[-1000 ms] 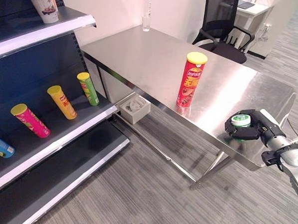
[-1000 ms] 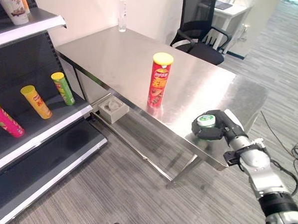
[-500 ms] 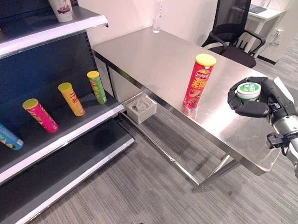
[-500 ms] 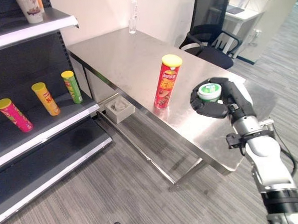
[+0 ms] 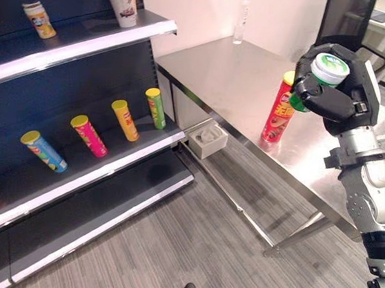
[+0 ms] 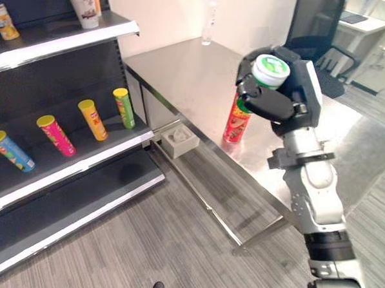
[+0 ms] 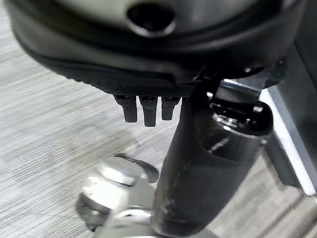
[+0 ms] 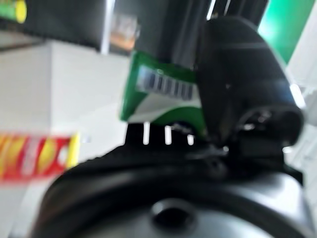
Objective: Put the goods on the table back onto the shelves and tidy them up.
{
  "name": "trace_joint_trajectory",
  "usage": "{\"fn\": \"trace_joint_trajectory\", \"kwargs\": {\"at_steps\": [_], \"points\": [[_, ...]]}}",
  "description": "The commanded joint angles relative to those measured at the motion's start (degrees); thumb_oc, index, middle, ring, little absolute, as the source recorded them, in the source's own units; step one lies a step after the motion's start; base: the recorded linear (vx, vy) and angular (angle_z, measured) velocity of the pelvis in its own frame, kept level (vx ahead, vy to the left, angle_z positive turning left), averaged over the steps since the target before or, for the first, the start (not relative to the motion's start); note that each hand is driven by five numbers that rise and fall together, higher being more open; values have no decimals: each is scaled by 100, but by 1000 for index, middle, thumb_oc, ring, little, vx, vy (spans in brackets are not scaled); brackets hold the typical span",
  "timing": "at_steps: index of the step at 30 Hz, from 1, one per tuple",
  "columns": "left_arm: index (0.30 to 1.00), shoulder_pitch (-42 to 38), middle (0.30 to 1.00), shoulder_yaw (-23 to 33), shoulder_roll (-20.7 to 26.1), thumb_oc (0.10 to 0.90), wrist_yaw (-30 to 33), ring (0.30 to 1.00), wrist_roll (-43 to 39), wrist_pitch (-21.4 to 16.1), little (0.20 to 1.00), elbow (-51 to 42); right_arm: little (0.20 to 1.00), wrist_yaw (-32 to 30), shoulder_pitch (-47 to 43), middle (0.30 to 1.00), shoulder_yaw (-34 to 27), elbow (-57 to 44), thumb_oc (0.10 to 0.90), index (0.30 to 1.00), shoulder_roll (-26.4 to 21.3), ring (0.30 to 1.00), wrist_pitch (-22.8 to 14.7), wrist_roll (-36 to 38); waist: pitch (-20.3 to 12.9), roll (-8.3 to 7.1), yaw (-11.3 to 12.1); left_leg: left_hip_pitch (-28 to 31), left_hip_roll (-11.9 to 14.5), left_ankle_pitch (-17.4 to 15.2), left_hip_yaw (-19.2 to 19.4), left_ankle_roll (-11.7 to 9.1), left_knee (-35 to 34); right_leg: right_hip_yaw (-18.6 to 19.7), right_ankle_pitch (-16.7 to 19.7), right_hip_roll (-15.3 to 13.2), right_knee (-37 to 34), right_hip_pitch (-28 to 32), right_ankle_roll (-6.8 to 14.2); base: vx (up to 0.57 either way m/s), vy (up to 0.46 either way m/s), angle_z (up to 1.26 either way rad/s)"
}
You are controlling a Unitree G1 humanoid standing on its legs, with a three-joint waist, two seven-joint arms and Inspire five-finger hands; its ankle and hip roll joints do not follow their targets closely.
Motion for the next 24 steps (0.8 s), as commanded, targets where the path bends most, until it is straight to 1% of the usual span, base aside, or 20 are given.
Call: {"fn": "trace_joint_trajectory", "kwargs": {"at_steps": [1,2,3,5,6,7,8,10,12,13,15,16,17,19,20,21,22,23,24], "points": [[900,-311,900,-260,162,800,29,900,-59,-96,900,143,300,-28,-681,300,0,-595,400,300,-207,300,-531,213,-223,-266,104,-327,96,-12,242,-51,89,23,-12,-219,40,-10,290,-156,10,17],[900,-362,900,-302,147,800,37,900,-83,-95,900,102,300,-13,-712,300,67,-617,400,300,-214,300,-507,192,-137,-273,113,-492,106,22,318,-101,198,-99,10,-288,40,-18,301,-189,29,33],[900,-370,900,-332,129,800,37,900,-93,-93,900,69,300,-9,-742,300,144,-610,400,300,-230,300,-475,149,-132,-267,117,-595,149,40,412,-126,230,-202,19,-339,40,-35,310,-116,49,47],[900,-392,900,-352,104,800,68,900,-76,-102,900,96,300,7,-795,300,293,-595,400,300,-225,300,-428,52,-167,-259,137,-586,305,47,554,-165,160,-352,52,-412,40,-42,328,-27,77,62],[900,-416,900,-336,97,800,102,900,-73,-110,900,113,300,15,-798,300,356,-593,400,300,-238,300,-418,19,-156,-258,124,-542,440,42,635,-209,120,-418,63,-471,40,-27,339,2,122,63],[900,-439,900,-331,97,800,138,900,-89,-121,900,96,300,19,-814,300,440,-584,400,300,-257,300,-393,-40,-152,-261,110,-472,637,22,752,-237,92,-491,76,-543,40,-27,343,-7,146,59],[900,-454,900,-342,84,800,163,900,-104,-127,900,66,300,9,-827,300,502,-566,400,300,-267,300,-369,-87,-161,-247,78,-425,820,69,857,-262,62,-556,73,-588,40,-34,343,-9,172,51],[900,-471,900,-352,57,800,207,900,-112,-129,900,44,300,-20,-840,300,551,-551,400,300,-312,300,-334,-168,-252,-202,-27,-439,1199,194,1059,-403,6,-719,51,-685,40,-52,367,12,205,57],[900,-480,900,-362,37,800,249,900,-100,-128,900,64,300,-81,-827,300,549,-521,400,300,-374,300,-311,-273,-304,-150,-110,-477,1476,269,1400,-528,6,-880,22,-774,42,1,406,46,239,66],[900,-471,900,-357,38,800,262,900,-96,-120,900,63,300,-111,-807,300,537,-508,400,300,-387,300,-284,-337,-334,-117,-137,-478,1560,308,1565,-570,6,-976,29,-826,41,36,436,60,268,51],[900,-403,900,-329,18,800,243,900,-71,-107,900,63,300,-180,-767,300,497,-497,400,300,-359,300,-244,-453,-432,-9,-148,-441,1587,328,1745,-583,6,-1037,71,-859,40,81,498,75,249,76],[900,-365,900,-294,23,800,243,900,-46,-102,900,77,300,-191,-741,300,483,-476,400,300,-310,300,-205,-482,-483,35,-137,-408,1580,267,1808,-595,6,-1063,85,-901,40,106,524,105,269,69],[900,-346,900,-286,26,800,248,900,-7,-83,900,84,300,-221,-717,300,466,-481,400,300,-278,300,-219,-529,-499,46,-122,-378,1540,220,1828,-575,6,-1077,93,-959,40,132,547,143,340,36],[900,-366,900,-265,56,800,283,900,85,-64,900,133,300,-261,-642,300,387,-511,400,300,-220,300,-174,-637,-506,13,-90,-332,1351,121,1836,-468,6,-1149,169,-1196,40,215,632,157,351,27],[900,-374,900,-272,76,800,288,900,100,-56,900,119,300,-298,-658,300,375,-511,400,300,-190,300,-174,-678,-497,-22,-61,-326,1210,44,1814,-372,6,-1185,210,-1343,67,261,678,218,355,19],[900,-394,900,-278,104,800,278,900,114,-53,900,92,300,-339,-657,300,361,-510,400,300,-202,300,-177,-763,-508,-38,-28,-305,1062,-162,1759,-309,31,-1177,160,-1513,158,356,782,180,345,24],[900,-394,900,-295,126,800,279,900,113,-37,900,63,300,-364,-675,300,352,-532,400,300,-177,300,-139,-821,-481,-56,-21,-300,917,-223,1746,-216,35,-1166,173,-1694,356,329,801,154,353,25],[900,-421,900,-315,151,800,293,900,137,-39,900,53,300,-411,-713,300,335,-519,400,300,-161,300,-143,-862,-475,-59,-16,-280,767,-302,1718,-123,23,-1199,278,-1876,559,276,840,70,361,29],[900,-447,900,-334,169,800,298,900,147,-35,900,33,300,-464,-740,300,308,-547,400,300,-152,300,-170,-912,-449,-61,-35,-250,607,-369,1686,-22,14,-1209,521,-2088,852,207,888,80,379,23]]}}
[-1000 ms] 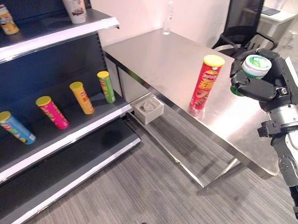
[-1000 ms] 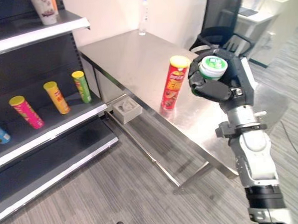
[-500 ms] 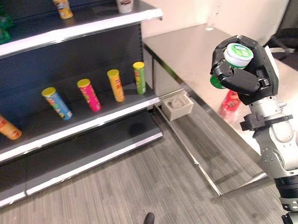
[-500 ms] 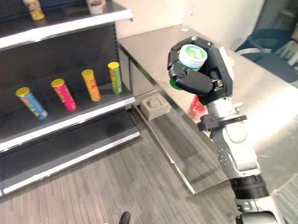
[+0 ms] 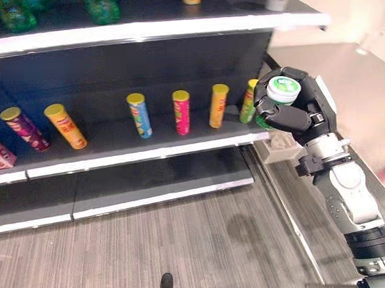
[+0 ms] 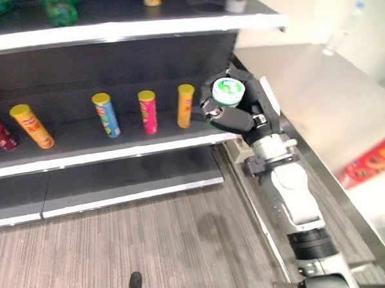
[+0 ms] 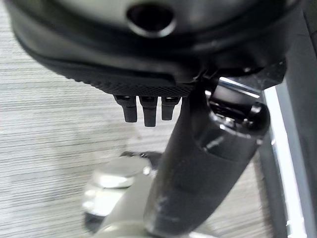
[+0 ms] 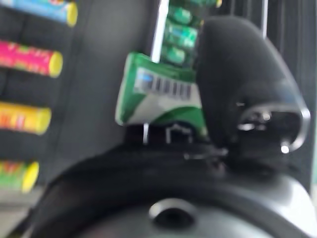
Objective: Put the goods on the table back onto the shelves and tidy them up.
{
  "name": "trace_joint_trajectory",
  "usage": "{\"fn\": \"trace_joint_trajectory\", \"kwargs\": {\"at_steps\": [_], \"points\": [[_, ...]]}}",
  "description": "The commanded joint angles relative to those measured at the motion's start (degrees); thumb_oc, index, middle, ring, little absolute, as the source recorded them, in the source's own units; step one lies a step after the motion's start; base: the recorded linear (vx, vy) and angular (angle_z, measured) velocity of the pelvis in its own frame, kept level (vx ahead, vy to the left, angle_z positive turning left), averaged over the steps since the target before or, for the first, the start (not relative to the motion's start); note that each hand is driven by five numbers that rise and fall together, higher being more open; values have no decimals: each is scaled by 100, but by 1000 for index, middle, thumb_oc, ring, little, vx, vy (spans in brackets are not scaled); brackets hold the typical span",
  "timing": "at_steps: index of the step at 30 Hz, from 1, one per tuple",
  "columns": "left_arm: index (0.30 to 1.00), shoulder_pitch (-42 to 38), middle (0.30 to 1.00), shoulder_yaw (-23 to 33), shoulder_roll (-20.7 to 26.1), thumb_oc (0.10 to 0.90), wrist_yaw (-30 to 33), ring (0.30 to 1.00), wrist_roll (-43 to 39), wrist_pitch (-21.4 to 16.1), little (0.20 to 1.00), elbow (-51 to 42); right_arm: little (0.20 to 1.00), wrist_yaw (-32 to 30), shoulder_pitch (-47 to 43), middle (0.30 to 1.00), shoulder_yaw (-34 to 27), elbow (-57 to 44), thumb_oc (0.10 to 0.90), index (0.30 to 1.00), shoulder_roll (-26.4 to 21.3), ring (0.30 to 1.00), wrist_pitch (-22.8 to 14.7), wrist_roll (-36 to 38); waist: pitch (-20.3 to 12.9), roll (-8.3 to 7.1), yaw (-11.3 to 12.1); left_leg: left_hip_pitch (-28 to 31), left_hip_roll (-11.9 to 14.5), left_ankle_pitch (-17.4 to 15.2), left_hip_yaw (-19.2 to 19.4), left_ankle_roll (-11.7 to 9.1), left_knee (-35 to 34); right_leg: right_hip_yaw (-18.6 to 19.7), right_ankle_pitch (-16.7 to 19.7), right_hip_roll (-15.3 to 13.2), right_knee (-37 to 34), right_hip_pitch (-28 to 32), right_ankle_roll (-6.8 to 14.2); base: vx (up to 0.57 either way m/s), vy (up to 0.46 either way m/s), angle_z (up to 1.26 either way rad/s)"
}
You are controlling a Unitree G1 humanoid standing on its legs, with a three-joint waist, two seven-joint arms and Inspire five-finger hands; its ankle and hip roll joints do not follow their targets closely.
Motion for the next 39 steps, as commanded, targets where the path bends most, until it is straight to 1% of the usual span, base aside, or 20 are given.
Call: {"fn": "trace_joint_trajectory", "kwargs": {"at_steps": [1,2,3,5,6,9,11,12,14,17,21,25,27,28,30,31,32,35,38,39], "points": [[900,-91,900,-284,-43,800,38,900,145,-70,900,118,300,-360,-631,300,-447,-580,400,300,-483,300,-465,-161,-462,283,-102,-108,48,-377,-295,145,-67,261,-227,-217,958,-279,411,77,346,18],[900,-120,900,-303,4,800,55,900,118,-55,900,71,300,-380,-639,300,-475,-641,400,300,-474,300,-453,-187,-398,307,-182,-66,-44,-384,-352,241,-67,502,-201,-233,1316,-454,334,-27,307,43],[900,-159,900,-348,45,800,53,900,143,-51,900,24,300,-398,-592,300,-555,-689,400,300,-504,300,-463,-217,-342,331,-273,-130,-133,-260,-385,347,-67,827,-207,-92,1684,-762,165,9,294,46],[900,-139,900,-379,62,800,16,900,144,-47,900,-19,300,-373,-441,300,-714,-810,400,300,-610,300,-462,-221,-262,408,-546,-1,-186,-289,-583,398,-67,1721,-739,809,1852,-1282,-48,116,206,24],[900,-123,900,-388,63,800,9,900,132,-42,900,-31,300,-381,-451,300,-742,-821,400,300,-621,300,-476,-182,-254,399,-539,20,-204,-291,-605,394,-67,1881,-798,1035,1625,-1339,-59,179,65,24],[900,-113,900,-366,39,800,-58,900,170,-40,900,59,300,-362,-440,300,-812,-770,400,300,-760,300,-549,-57,-212,273,-671,158,-397,-387,-785,400,-67,2032,-562,1656,759,-1652,-72,174,15,15],[900,-120,900,-364,30,800,-79,900,205,-40,900,53,300,-364,-382,300,-869,-740,400,300,-813,300,-565,-67,-196,223,-744,232,-478,-420,-893,412,-67,2187,-390,1816,546,-1767,-17,182,29,33],[900,-132,900,-406,-5,800,-107,900,297,-74,900,18,300,-398,-326,300,-970,-766,400,300,-878,300,-584,-77,-185,128,-831,295,-634,-437,-1133,454,-67,2547,-161,1978,241,-1750,43,168,11,85],[900,-127,900,-418,-28,800,-129,900,341,-99,900,9,300,-428,-295,300,-1035,-770,400,300,-958,300,-612,-70,-214,70,-829,302,-729,-463,-1205,481,-67,2727,-87,2012,6,-1570,-27,165,-22,71],[900,-74,900,-342,-93,800,-125,900,368,-78,900,28,300,-415,-216,300,-1139,-804,400,300,-1008,300,-608,-64,-415,60,-765,359,-686,-599,-1168,425,-67,2622,-147,2005,-157,-1275,-63,172,-83,22],[900,-45,900,-377,-105,800,-146,900,415,-72,900,10,300,-413,-184,300,-1243,-833,400,300,-1046,300,-631,15,-451,39,-757,527,-594,-696,-1168,342,-34,2506,-247,1990,-157,-1073,-82,187,-88,20],[900,-24,900,-425,-106,800,-151,900,365,-65,900,-77,300,-425,-304,300,-1280,-805,400,300,-1184,300,-652,76,-364,-37,-707,282,-650,-958,-1124,202,931,2437,-375,1934,-157,-807,-168,76,-64,19],[900,-33,900,-474,-109,800,-142,900,333,-56,900,-104,300,-463,-444,300,-1259,-746,400,300,-1285,300,-665,147,-241,-85,-669,-73,-716,-904,-1113,77,1662,2453,-433,1903,-157,-706,-217,26,-59,6],[900,-28,900,-519,-117,800,-146,900,248,-33,900,-137,300,-517,-575,300,-1235,-680,400,300,-1406,300,-682,223,-138,-139,-635,-537,-643,-882,-983,71,1938,2408,-504,1827,-157,-632,-224,34,-33,11],[900,-30,900,-518,-120,800,-146,900,246,-32,900,-138,300,-517,-587,300,-1226,-669,400,300,-1412,300,-687,226,-146,-135,-635,-561,-641,-899,-979,72,1968,2411,-506,1829,-157,-643,-223,102,10,25],[900,26,900,-568,-109,800,-159,900,174,-1,900,-184,300,-581,-758,300,-1163,-635,400,300,-1435,300,-702,276,-170,-108,-553,-795,-477,-517,-1043,146,1193,2470,-613,1886,-157,-599,-226,181,31,24],[900,29,900,-568,-111,800,-159,900,174,0,900,-186,300,-582,-760,300,-1158,-633,400,300,-1436,300,-702,276,-172,-113,-552,-766,-480,-485,-1040,144,1133,2473,-614,1881,-157,-599,-228,260,54,7],[900,85,900,-650,-45,800,-154,900,161,11,900,-186,300,-758,-1070,300,-1047,-355,400,300,-1527,300,-755,342,-196,-58,-397,-1337,-414,38,-969,69,-26,2586,-941,1996,-157,-390,-250,221,67,-12],[900,168,900,-634,-69,800,-172,900,190,22,900,-103,300,-779,-1174,300,-973,-236,400,300,-1474,300,-714,352,-291,17,-350,-1474,-354,13,-800,37,-67,2669,-1079,2018,-157,-234,-189,264,131,-9],[900,189,900,-603,-87,800,-147,900,214,24,900,-39,300,-788,-1232,300,-913,-286,400,300,-1359,300,-696,256,-409,124,-288,-1295,-309,234,-886,9,-67,2788,-1138,2026,-157,-143,-173,257,155,-59]]}}
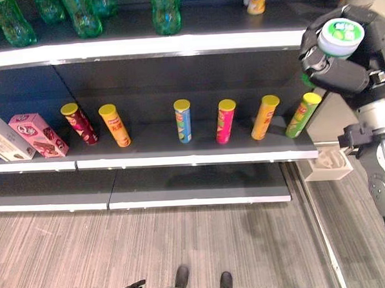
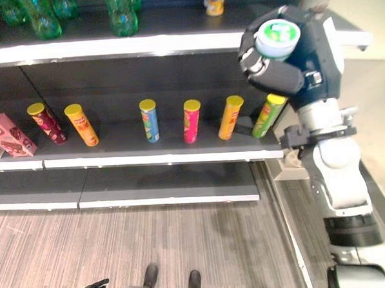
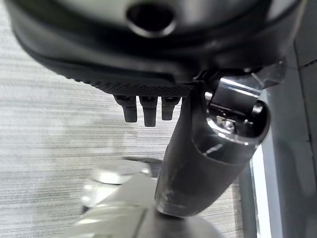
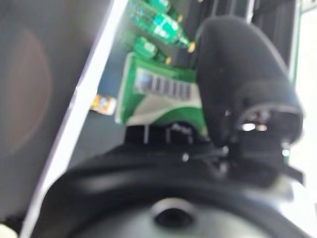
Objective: Put the goods on the table back onto the shelves and tidy them up.
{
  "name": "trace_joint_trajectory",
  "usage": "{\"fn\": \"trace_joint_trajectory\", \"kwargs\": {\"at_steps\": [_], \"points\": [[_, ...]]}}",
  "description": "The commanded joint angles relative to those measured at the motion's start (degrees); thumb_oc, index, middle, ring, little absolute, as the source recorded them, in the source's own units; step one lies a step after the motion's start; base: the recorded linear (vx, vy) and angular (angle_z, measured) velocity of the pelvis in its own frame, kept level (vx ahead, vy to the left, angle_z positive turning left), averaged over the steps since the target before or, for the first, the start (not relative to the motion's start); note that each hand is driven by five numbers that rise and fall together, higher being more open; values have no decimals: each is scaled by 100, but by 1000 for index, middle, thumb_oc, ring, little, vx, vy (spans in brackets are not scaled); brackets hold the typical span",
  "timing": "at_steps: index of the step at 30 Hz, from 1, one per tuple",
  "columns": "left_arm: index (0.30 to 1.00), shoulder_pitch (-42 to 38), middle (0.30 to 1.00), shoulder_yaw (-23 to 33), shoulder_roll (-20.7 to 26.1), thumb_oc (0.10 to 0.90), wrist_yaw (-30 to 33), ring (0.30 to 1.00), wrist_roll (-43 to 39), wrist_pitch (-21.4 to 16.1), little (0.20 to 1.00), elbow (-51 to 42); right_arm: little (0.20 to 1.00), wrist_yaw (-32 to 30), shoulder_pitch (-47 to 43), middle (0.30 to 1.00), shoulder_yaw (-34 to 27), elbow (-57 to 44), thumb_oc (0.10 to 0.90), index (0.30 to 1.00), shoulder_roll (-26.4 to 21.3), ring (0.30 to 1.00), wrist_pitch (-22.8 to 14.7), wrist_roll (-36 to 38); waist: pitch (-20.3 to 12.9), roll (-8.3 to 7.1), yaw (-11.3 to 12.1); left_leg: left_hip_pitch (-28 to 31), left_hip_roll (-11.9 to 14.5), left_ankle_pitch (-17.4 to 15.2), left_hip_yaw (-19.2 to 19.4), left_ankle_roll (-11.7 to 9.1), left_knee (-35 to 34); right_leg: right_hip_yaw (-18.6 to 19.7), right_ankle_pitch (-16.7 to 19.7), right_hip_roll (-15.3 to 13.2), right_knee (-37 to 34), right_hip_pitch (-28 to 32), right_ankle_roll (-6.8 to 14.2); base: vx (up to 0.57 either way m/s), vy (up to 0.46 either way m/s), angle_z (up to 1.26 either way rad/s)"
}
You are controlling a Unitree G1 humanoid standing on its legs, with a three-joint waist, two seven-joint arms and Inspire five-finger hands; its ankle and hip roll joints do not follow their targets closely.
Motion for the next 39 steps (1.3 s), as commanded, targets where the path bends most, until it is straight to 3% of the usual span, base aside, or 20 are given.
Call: {"fn": "trace_joint_trajectory", "kwargs": {"at_steps": [1,5,8,9,10,11,12,17,22,25,33,39], "points": [[900,383,900,-384,173,800,-101,900,15,3,900,43,300,-166,-513,300,-199,-582,400,300,-67,300,-534,128,-712,-137,245,-444,-20,727,186,264,-105,-207,-602,294,85,968,568,276,177,-102],[900,423,900,-316,201,800,-68,900,66,3,900,63,300,-161,-564,300,-101,-532,400,300,16,300,-434,-88,-848,-117,289,-71,-76,799,272,404,-105,-38,-655,-25,85,1184,687,312,233,-64],[900,270,900,-294,364,800,-17,900,14,33,900,1,300,-214,-861,300,1,-545,400,300,132,300,-452,-238,-686,-86,228,446,-211,513,459,729,-105,35,-98,-320,1763,523,942,208,252,-49],[900,225,900,-311,409,800,8,900,4,23,900,-23,300,-250,-933,300,17,-522,400,300,138,300,-477,-254,-624,-55,198,526,-198,468,508,756,-105,-43,40,-372,2105,307,974,146,205,-51],[900,195,900,-312,475,800,-1,900,-19,20,900,-64,300,-279,-1007,300,6,-556,400,300,101,300,-496,-258,-554,12,93,774,-169,301,581,771,-105,-374,80,-498,2226,-169,892,250,151,-52],[900,162,900,-352,475,800,-7,900,-1,2,900,-66,300,-306,-1003,300,-88,-538,400,300,-18,300,-506,-209,-545,5,-17,870,-196,201,484,745,-105,-483,-9,-407,1551,-272,848,244,99,-21],[900,162,900,-356,474,800,-7,900,-1,1,900,-65,300,-303,-1001,300,-90,-534,400,300,-23,300,-508,-204,-542,17,-27,884,-185,186,468,740,-105,-505,0,-396,1506,-231,845,177,-8,-14],[900,188,900,-328,435,800,-46,900,160,-34,900,-41,300,-331,-898,300,-120,-481,400,300,-85,300,-539,-162,-441,-44,-230,1309,-226,-60,297,721,-105,-425,624,-234,169,-730,1069,173,-15,32],[900,207,900,-272,434,800,-66,900,267,-67,900,4,300,-299,-859,300,-111,-447,400,300,-193,300,-512,-179,-484,-163,-279,1432,-310,-194,160,762,-105,-156,776,-198,85,-672,1071,118,-44,23],[900,291,900,-263,377,800,-78,900,279,-58,900,68,300,-247,-779,300,-120,-452,400,300,-227,300,-477,-176,-612,-252,-214,1514,-331,-279,117,738,-105,-212,846,-240,85,-513,1044,161,-68,24],[900,444,900,-355,214,800,-74,900,340,-24,900,95,300,-210,-749,300,-135,-531,400,300,-225,300,-489,40,-860,-220,-133,1542,-189,-340,14,667,-105,-513,613,-192,85,-219,983,89,-59,6],[900,471,900,-437,202,800,-26,900,266,28,900,81,300,-199,-967,300,203,72,400,300,-144,300,-340,316,-880,-209,-61,1520,-157,-324,-9,629,-105,-613,489,-212,85,-85,926,13,-3,6]]}}
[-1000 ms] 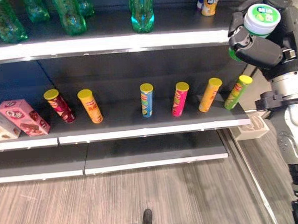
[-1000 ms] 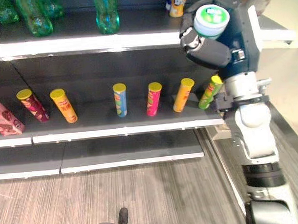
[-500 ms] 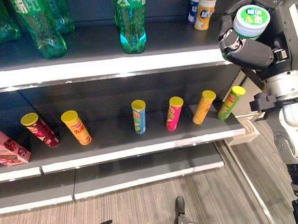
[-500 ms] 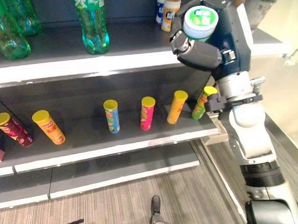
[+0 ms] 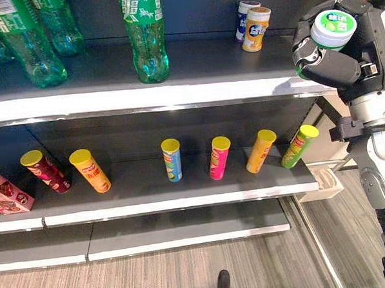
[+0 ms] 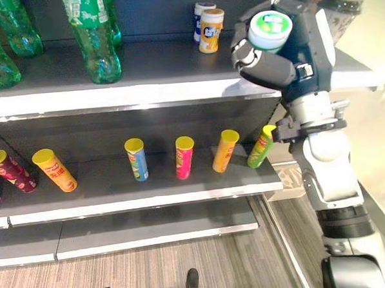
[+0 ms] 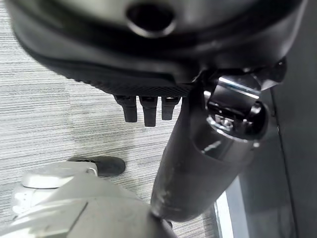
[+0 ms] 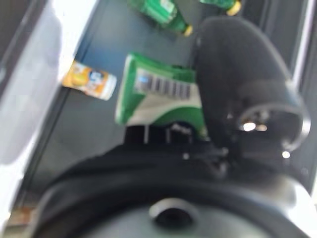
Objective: Put the goods on the table back onto the shelves and tidy them up.
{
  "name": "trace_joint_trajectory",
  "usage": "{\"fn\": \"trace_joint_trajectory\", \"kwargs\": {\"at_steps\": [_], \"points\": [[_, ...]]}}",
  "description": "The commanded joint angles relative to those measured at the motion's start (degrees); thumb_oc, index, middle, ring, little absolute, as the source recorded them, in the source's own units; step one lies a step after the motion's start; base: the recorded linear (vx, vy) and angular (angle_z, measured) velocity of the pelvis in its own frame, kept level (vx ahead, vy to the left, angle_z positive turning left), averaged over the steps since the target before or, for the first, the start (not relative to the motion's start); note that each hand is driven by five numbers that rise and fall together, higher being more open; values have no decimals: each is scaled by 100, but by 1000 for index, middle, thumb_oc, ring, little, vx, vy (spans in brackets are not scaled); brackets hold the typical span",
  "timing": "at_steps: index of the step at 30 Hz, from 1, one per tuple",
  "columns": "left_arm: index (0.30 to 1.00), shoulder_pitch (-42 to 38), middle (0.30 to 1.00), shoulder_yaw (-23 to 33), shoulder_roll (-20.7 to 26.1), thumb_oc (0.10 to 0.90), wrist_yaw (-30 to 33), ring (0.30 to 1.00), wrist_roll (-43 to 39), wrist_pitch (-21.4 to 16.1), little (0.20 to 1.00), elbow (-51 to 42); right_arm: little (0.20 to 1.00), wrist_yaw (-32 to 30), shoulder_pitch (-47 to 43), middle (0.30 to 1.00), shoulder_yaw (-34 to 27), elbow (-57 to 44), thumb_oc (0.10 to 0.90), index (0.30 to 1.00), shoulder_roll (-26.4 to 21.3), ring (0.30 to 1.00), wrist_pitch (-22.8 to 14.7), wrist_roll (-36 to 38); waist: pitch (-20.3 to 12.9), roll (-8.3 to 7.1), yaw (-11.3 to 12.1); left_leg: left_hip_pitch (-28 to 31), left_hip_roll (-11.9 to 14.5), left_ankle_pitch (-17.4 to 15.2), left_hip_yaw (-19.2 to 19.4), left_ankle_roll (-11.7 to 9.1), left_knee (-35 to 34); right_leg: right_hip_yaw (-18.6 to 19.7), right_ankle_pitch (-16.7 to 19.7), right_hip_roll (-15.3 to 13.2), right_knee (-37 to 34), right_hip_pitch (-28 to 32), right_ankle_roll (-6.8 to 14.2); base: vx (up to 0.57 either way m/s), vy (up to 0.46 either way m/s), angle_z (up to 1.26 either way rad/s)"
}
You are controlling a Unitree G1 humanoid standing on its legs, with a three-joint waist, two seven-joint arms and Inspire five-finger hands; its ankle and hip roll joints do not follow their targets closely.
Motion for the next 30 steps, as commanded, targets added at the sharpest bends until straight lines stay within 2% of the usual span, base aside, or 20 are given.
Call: {"fn": "trace_joint_trajectory", "kwargs": {"at_steps": [1,6,11,13,21,30], "points": [[900,152,900,-325,136,800,-5,900,124,-63,900,185,300,-110,-854,300,-168,223,400,300,-227,300,-322,325,-573,-145,175,-501,-38,187,-36,-33,-63,-117,-298,-378,35,219,676,14,10,4],[900,225,900,-384,161,800,17,900,61,-35,900,161,300,-161,-1284,300,230,1023,400,300,-148,300,-212,431,-575,-169,296,-525,-38,198,-63,-61,-63,-200,-343,-413,35,292,659,7,-4,8],[900,236,900,-395,185,800,24,900,16,-28,900,149,300,-217,-1552,300,383,1443,400,300,-122,300,-184,481,-570,-173,347,-534,-38,203,-102,-78,-63,-219,-371,-415,35,322,650,10,-9,8],[900,276,900,-396,236,800,42,900,-86,-18,900,153,300,-315,-1971,300,565,1949,400,300,-119,300,-162,508,-557,-191,454,-563,-35,228,-180,-101,-63,-286,-416,-419,35,366,637,27,-32,11],[900,281,900,-428,272,800,62,900,-183,5,900,165,300,-419,-2383,300,766,2427,400,300,-204,300,-127,428,-542,-242,546,-623,-7,262,-298,-154,-63,-441,-479,-436,35,414,615,12,-22,15],[900,261,900,-478,250,800,79,900,-215,21,900,115,300,-563,-2304,300,637,2420,400,300,-220,300,-123,250,-502,-243,570,-697,18,294,-430,-213,-63,-608,-547,-450,35,463,605,6,-19,14]]}}
